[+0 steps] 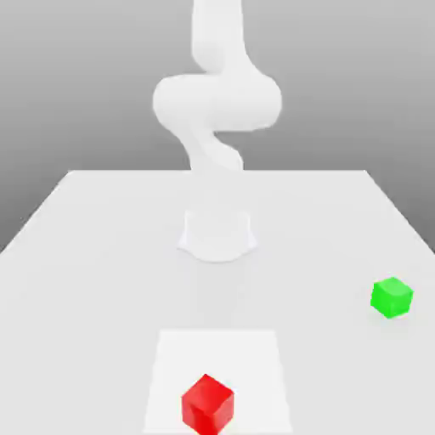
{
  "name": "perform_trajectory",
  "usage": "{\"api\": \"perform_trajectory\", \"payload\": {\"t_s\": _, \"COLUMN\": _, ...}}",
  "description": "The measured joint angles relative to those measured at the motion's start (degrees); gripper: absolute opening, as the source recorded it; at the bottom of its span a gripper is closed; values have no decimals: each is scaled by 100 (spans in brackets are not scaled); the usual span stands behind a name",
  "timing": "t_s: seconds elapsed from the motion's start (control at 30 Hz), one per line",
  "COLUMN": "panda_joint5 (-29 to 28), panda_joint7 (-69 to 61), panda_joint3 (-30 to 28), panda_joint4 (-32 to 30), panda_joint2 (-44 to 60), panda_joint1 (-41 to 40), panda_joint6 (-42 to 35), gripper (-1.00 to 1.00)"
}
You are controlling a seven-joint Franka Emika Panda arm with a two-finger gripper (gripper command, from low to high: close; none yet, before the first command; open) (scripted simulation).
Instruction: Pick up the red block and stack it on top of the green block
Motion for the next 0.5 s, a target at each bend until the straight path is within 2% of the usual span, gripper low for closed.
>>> {"api": "perform_trajectory", "payload": {"t_s": 0.27, "panda_joint5": -517, "panda_joint7": 1413, "panda_joint3": 597, "panda_joint4": -266, "panda_joint2": 1711, "panda_joint1": -675, "panda_joint6": 591, "gripper": 0}}
{"api": "perform_trajectory", "payload": {"t_s": 0.5, "panda_joint5": -902, "panda_joint7": 2578, "panda_joint3": 803, "panda_joint4": -494, "panda_joint2": 3176, "panda_joint1": -975, "panda_joint6": 1098, "gripper": 0}}
